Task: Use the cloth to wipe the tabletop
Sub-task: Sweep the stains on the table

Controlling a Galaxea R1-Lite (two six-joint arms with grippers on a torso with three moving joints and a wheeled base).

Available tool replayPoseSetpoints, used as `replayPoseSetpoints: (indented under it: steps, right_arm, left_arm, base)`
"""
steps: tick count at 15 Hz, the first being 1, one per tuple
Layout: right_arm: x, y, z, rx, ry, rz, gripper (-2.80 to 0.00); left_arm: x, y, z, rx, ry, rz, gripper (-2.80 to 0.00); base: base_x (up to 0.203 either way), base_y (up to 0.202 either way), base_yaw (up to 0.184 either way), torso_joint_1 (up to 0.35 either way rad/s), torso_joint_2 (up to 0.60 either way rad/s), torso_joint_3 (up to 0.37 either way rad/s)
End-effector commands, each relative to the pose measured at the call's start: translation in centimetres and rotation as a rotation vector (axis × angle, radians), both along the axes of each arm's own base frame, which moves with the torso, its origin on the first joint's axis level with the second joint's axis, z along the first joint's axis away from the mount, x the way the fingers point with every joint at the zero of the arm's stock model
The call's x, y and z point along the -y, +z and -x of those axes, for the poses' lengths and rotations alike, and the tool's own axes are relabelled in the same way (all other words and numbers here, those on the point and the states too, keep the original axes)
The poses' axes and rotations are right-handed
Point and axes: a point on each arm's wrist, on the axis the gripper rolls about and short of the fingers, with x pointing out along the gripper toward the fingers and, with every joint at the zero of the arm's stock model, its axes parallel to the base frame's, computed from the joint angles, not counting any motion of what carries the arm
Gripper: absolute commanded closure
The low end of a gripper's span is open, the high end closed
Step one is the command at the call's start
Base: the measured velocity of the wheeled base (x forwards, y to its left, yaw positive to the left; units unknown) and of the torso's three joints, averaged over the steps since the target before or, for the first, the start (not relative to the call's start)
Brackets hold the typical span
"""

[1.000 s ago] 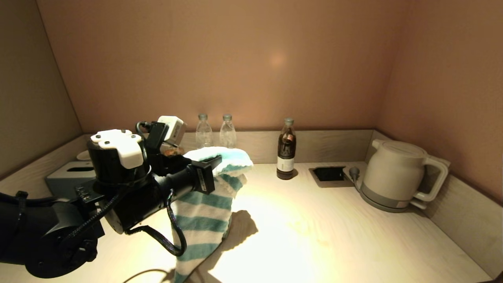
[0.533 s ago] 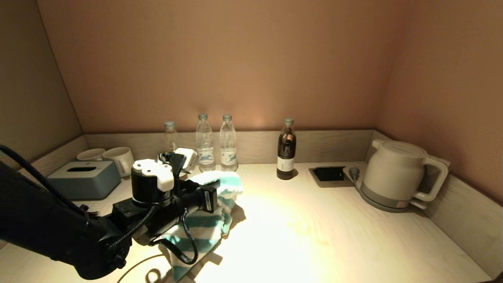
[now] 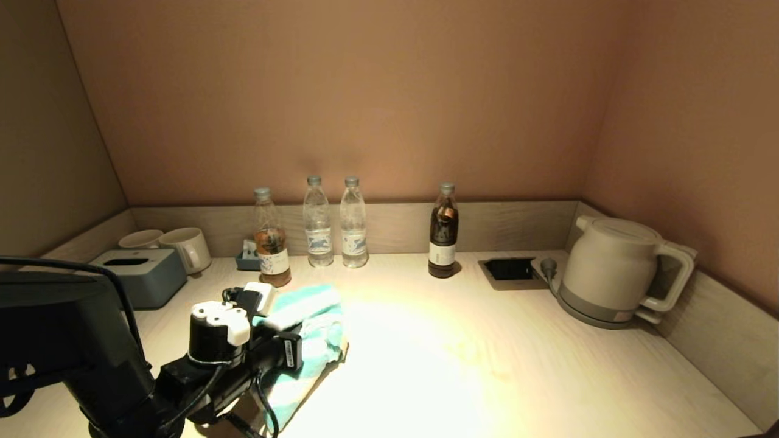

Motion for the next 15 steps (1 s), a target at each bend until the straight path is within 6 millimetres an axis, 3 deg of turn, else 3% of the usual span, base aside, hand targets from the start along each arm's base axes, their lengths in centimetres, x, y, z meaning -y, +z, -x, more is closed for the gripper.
replayPoseSetpoints:
  steps: [1, 3, 6, 7, 15]
  right_arm:
    - [0.0, 0.0, 0.0, 0.000, 0.000, 0.000, 0.00]
    - [0.0, 0.0, 0.0, 0.000, 0.001, 0.000, 0.00]
    - [0.0, 0.0, 0.0, 0.000, 0.001, 0.000, 0.00]
    - [0.0, 0.0, 0.0, 0.000, 0.001, 0.000, 0.00]
    - [0.0, 0.0, 0.0, 0.000, 0.001, 0.000, 0.00]
  left_arm:
    - [-0.4, -1.1, 0.6, -0.023, 0.007, -0.014, 0.00]
    - [0.0, -1.9, 1.8, -0.022, -0.012, -0.019, 0.00]
    - [2.7, -1.7, 2.9, 0.003, -0.097, -0.011, 0.00]
    - [2.8, -1.7, 2.9, 0.003, -0.099, -0.011, 0.00]
    - [10.2, 1.6, 1.8, 0.030, -0.234, 0.038, 0.00]
  base:
    - [0.000, 0.000, 0.000, 0.000, 0.00, 0.000]
    - [0.000, 0.000, 0.000, 0.000, 0.00, 0.000]
    - [0.000, 0.000, 0.000, 0.000, 0.00, 0.000]
    - [0.000, 0.000, 0.000, 0.000, 0.00, 0.000]
    - [0.000, 0.000, 0.000, 0.000, 0.00, 0.000]
